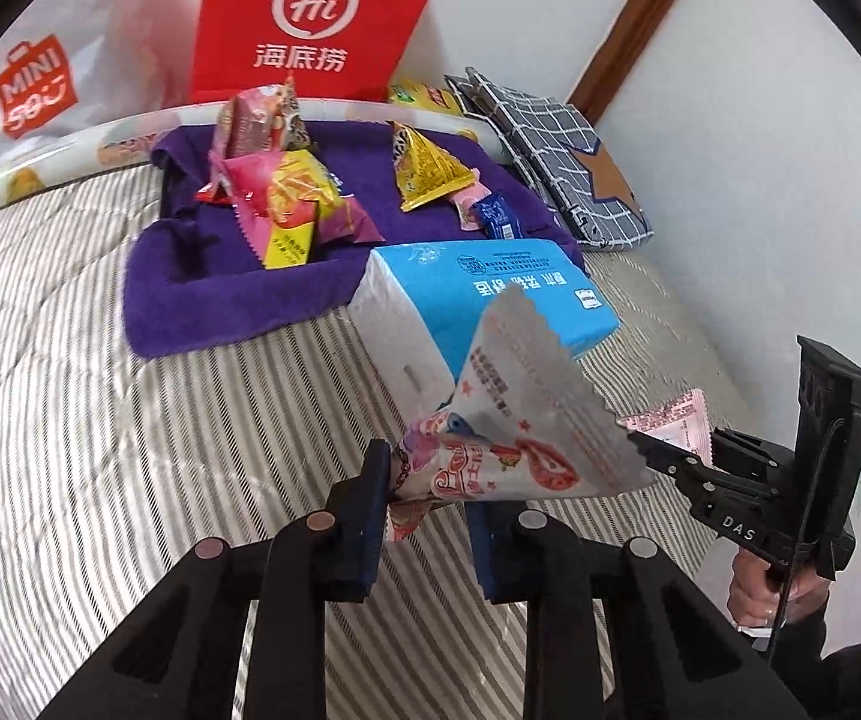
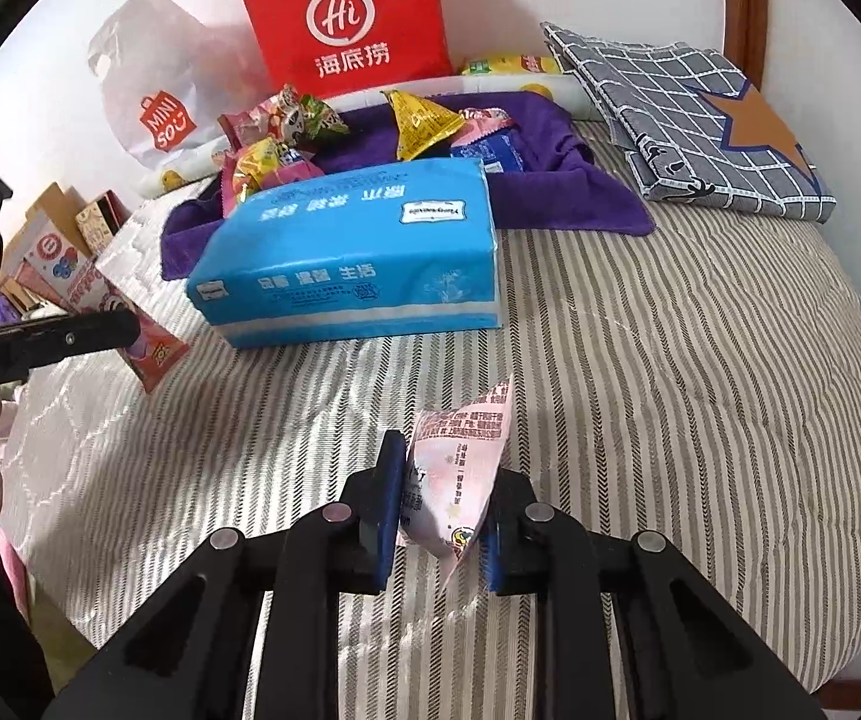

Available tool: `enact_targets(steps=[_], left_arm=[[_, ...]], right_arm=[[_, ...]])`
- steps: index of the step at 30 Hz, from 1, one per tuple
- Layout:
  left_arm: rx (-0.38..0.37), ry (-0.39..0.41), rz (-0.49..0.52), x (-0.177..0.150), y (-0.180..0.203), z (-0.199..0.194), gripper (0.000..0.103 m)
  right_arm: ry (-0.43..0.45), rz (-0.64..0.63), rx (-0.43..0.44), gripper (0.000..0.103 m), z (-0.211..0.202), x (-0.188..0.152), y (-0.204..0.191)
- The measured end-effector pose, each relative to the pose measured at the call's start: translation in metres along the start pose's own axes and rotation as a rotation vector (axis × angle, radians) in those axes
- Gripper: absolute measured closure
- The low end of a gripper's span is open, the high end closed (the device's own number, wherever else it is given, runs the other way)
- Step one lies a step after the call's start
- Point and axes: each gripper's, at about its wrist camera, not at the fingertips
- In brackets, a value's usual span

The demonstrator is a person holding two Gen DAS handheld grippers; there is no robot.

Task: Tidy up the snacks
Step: 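Carry the white printed bag with the left tool while the right tool carries the pink packet over the towel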

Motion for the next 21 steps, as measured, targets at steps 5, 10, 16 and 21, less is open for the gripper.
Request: enact_targets(steps=[5,10,16,21], left_arm=[[0.003,0.016,-0.027,-0.004,0.002,-0.012,0.080],[0.013,0.037,-0.038,-0.003,0.005,-0.022,0.080],[0.022,0.069,-0.049,0.004,0.008,-0.036,0.080],[0.027,0.096,-0.047,0.013,0.013,-0.045,0.080]], right_arm=[[0.034,-0.012,0.008,0.081,-0.017,0.002,-0.004],[0.061,-0.022,-0.001,0.081,-0.033,0.010,-0.006],[0.096,-0.032,-0.017,0.081,-0.049,0.026,-0.008],[0.118,-0.036,-0.029,0.081,-0.058,0.042,-0.008]])
Point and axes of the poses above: each gripper's, at about its wrist camera, not at the fingertips, and z roughly the way its jaws point, y to its right, x to its top, and after that the axes turned 2 degrees about -y, right-handed
